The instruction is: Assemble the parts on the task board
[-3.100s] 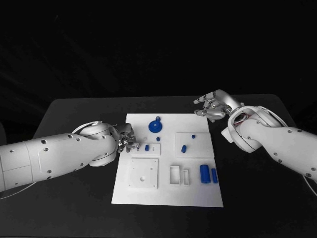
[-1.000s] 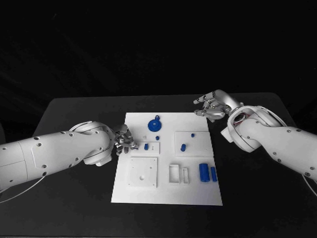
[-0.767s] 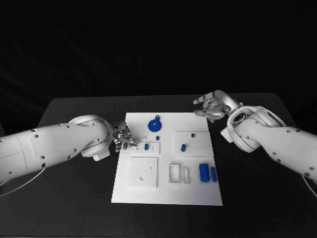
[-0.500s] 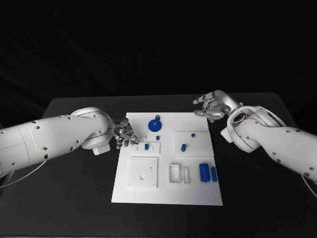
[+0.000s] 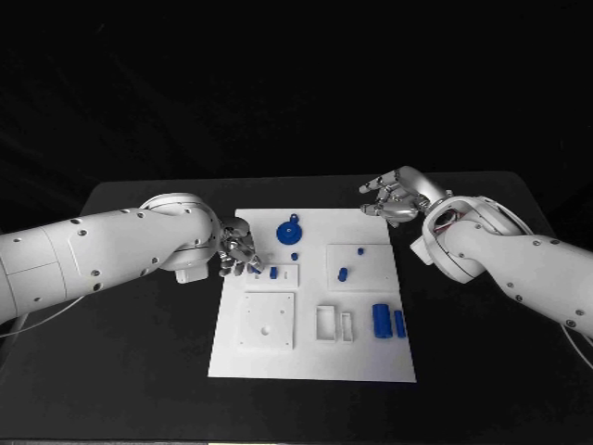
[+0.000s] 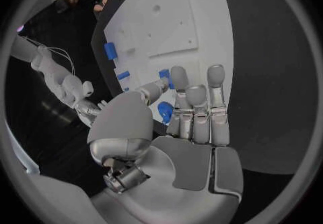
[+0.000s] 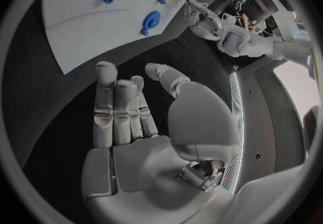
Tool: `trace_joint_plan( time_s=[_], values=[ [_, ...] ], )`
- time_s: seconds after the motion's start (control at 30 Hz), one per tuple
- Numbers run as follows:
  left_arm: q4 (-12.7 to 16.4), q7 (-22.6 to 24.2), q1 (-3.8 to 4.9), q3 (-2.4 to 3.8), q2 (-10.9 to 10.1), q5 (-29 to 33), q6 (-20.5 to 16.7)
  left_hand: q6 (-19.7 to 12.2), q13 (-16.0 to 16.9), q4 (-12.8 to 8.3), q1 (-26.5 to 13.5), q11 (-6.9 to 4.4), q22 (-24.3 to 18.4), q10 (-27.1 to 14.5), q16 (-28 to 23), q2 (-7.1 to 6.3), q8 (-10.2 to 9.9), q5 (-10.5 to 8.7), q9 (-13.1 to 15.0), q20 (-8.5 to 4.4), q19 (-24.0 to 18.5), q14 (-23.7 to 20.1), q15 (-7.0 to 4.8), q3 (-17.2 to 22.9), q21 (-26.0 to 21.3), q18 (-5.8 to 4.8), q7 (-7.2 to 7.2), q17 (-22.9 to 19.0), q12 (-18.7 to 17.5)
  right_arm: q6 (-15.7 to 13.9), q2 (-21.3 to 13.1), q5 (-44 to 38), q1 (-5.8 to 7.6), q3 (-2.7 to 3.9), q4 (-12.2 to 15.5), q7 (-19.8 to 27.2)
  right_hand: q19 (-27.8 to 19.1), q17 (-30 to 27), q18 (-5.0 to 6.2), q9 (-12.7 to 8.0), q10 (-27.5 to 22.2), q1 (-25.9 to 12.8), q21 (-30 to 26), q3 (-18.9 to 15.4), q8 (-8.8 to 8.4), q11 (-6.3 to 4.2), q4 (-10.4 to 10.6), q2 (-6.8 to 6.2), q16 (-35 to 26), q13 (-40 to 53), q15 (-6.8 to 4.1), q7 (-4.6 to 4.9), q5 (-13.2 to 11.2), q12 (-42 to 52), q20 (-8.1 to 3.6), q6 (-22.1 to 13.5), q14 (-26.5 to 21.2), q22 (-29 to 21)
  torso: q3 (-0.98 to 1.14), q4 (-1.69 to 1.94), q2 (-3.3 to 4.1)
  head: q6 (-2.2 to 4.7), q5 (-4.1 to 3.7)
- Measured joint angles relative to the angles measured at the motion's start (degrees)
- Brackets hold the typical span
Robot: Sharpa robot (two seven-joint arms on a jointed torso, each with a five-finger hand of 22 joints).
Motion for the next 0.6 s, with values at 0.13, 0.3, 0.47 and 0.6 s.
trace_joint_plan(
  time_s=[0.13,0.3,0.47,0.6],
  values=[
    [0.2,0.0,0.01,-0.11,0.4,-2.9,0.2,0.0,-0.1,0.0,0.0,0.00,0.0,0.0,0.0,0.00,-0.1,-0.01,0.0,0.00,0.0,0.0,0.00,0.0,0.3,0.00,0.00,-0.1,0.0,0.0,0.0,0.0,0.00,0.00,0.0,0.0,0.0,0.0,0.01,0.0,0.0,0.0,0.0,0.2,0.00,0.00,-0.2,0.00,0.0,0.0,0.00,0.00,0.0,0.0,0.00,0.0,0.0,0.0,-0.02,0.03,-0.02,-0.09,-0.01],
    [0.4,0.0,0.01,-0.20,0.6,-6.1,-0.1,0.0,-0.1,0.0,0.0,0.01,0.0,0.0,0.0,0.00,-0.1,-0.10,-0.1,0.00,0.0,0.0,0.01,0.0,0.3,0.00,-0.01,-0.2,0.0,0.0,0.0,0.0,0.00,0.00,0.0,0.0,0.0,0.0,0.01,0.0,0.0,0.0,0.0,0.2,0.00,0.00,-0.2,0.00,0.0,0.0,0.00,0.00,0.0,0.0,0.00,0.0,0.0,0.0,-0.02,0.08,-0.06,-0.10,-0.01],
    [0.5,0.0,-0.01,-0.26,0.7,-8.0,-0.8,0.0,-0.1,0.0,0.0,0.02,0.0,0.0,0.0,0.00,-0.2,0.02,-0.2,0.00,0.0,0.0,0.01,0.0,0.3,0.00,-0.01,-0.2,0.0,0.0,0.0,0.0,0.00,0.00,0.0,0.0,0.0,0.0,0.00,0.0,0.0,0.0,0.0,0.2,0.00,0.01,-0.2,0.00,0.0,0.0,0.00,-0.01,0.0,0.0,0.00,0.0,0.0,0.0,-0.05,0.12,-0.07,-0.12,-0.01],
    [0.5,-0.1,-0.24,-0.30,0.8,-8.9,-1.4,0.0,-0.1,0.0,0.0,0.04,0.0,0.0,0.0,0.00,-0.3,0.02,-0.2,0.00,0.0,0.0,0.01,0.0,0.3,0.00,-0.02,-0.2,0.0,0.0,0.0,0.0,0.00,0.00,0.0,0.0,0.0,0.0,0.00,0.0,0.0,0.0,0.0,0.2,0.00,0.01,-0.2,0.00,0.0,0.0,0.00,-0.10,0.0,0.0,0.00,-0.1,0.0,0.0,-0.07,0.13,-0.07,-0.17,0.04]
  ],
)
